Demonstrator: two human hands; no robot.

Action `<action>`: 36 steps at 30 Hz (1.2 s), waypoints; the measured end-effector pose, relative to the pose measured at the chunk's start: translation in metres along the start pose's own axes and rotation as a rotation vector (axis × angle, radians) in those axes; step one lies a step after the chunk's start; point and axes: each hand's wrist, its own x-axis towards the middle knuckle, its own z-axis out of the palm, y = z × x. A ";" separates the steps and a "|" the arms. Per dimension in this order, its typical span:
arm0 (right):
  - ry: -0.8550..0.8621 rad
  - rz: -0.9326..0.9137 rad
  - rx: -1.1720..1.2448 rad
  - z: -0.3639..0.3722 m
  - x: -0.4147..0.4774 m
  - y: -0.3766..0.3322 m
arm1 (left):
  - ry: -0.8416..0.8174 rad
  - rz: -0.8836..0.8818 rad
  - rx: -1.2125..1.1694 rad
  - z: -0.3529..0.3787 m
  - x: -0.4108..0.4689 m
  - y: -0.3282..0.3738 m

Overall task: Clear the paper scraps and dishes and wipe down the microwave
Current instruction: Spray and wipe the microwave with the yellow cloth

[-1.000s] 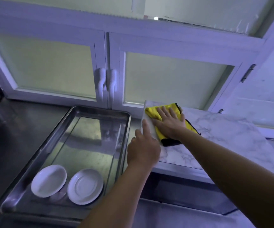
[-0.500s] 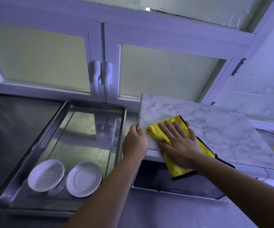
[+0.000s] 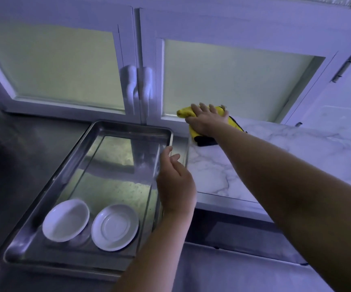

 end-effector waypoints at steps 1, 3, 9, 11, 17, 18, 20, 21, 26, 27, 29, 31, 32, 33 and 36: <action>-0.007 -0.002 0.004 0.000 -0.002 -0.001 | 0.032 0.020 0.005 0.000 -0.001 0.001; -0.016 -0.023 0.024 0.005 -0.016 -0.002 | 0.080 0.057 -0.006 -0.001 -0.004 0.003; -0.008 -0.161 0.004 0.016 -0.107 -0.016 | 0.109 -0.164 -0.290 -0.005 -0.004 0.008; 0.007 -0.190 0.009 0.020 -0.141 -0.018 | 0.128 -0.325 -0.452 -0.011 -0.006 0.007; 0.100 -0.244 0.046 0.039 -0.214 -0.020 | 0.136 -0.484 -0.597 -0.047 -0.035 -0.025; 0.104 -0.247 0.043 0.039 -0.220 -0.019 | 0.123 -0.457 -0.566 -0.051 -0.041 -0.026; 0.101 -0.256 0.035 0.038 -0.233 -0.015 | 0.090 -0.373 -0.473 -0.056 -0.052 -0.019; 0.102 -0.273 0.027 0.038 -0.240 -0.011 | 0.070 -0.318 -0.415 -0.057 -0.057 -0.015; 0.172 -0.330 0.013 0.044 -0.276 0.021 | -0.054 0.028 -0.190 -0.055 -0.075 0.009; 0.186 -0.327 0.021 0.046 -0.282 0.032 | -0.066 0.108 -0.126 -0.052 -0.078 0.013; 0.215 -0.309 0.045 0.049 -0.295 0.059 | -0.095 0.270 0.023 -0.042 -0.087 0.021; 0.242 -0.270 0.083 0.050 -0.307 0.095 | -0.137 0.406 0.113 -0.023 -0.098 0.030; 0.257 -0.244 0.100 0.050 -0.312 0.115 | -0.171 0.467 0.134 -0.012 -0.105 0.035; 0.270 -0.216 0.111 0.049 -0.317 0.136 | -0.217 0.524 0.161 0.001 -0.112 0.040; 0.307 -0.125 0.121 0.047 -0.333 0.202 | -0.394 0.599 0.372 0.038 -0.127 0.051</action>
